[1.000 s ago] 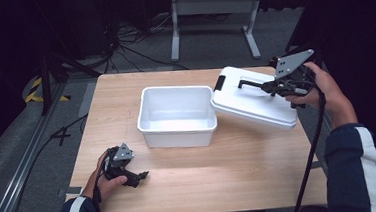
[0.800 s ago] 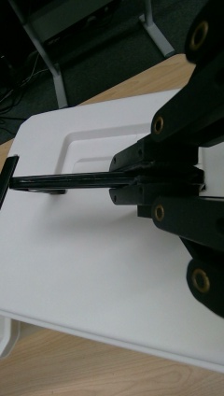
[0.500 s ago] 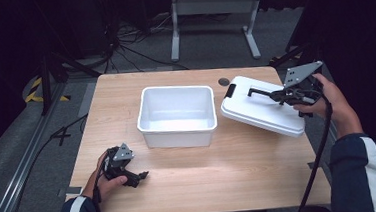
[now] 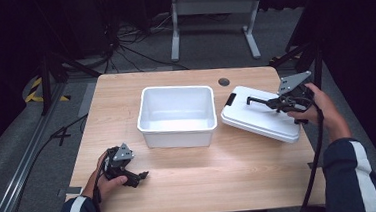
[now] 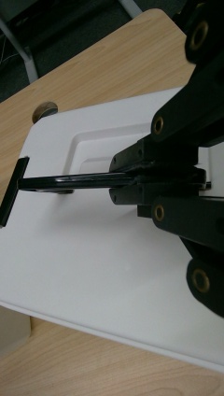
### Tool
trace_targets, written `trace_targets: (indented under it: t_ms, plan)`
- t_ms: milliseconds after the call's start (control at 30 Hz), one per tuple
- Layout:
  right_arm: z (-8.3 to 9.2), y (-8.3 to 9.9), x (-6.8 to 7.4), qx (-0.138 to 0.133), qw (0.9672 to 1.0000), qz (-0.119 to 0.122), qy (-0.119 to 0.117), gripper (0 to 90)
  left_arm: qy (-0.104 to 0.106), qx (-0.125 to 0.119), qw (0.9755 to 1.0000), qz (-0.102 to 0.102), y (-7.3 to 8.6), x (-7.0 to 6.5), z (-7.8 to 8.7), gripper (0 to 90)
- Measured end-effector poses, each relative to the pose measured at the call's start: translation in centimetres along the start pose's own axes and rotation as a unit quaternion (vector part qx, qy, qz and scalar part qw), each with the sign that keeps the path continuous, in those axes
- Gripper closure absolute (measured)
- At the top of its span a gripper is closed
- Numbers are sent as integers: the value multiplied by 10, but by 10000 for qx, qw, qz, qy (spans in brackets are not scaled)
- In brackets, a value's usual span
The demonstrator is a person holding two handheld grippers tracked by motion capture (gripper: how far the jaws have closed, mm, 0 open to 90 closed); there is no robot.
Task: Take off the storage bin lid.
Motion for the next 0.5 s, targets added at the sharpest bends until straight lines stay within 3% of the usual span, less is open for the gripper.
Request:
trace_targets:
  t_ms: [200,500]
  plan:
    - [-15,5,-1,-79,9998,-144,-126,845,-18,-6,10000,-17,0,1,0,5]
    - [-47,9,-1,90,9995,-176,-257,844,-18,-9,10000,-20,0,1,0,5]
Point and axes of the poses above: each handheld gripper's, and its own axes: z roughly backward along the jaws, y roughly out of its underside, x roughly to its left, the point moved 10 cm from there along -z, roughly forward along the jaws, and after that the axes turned 10 degrees about -y, right-handed, at the moved point
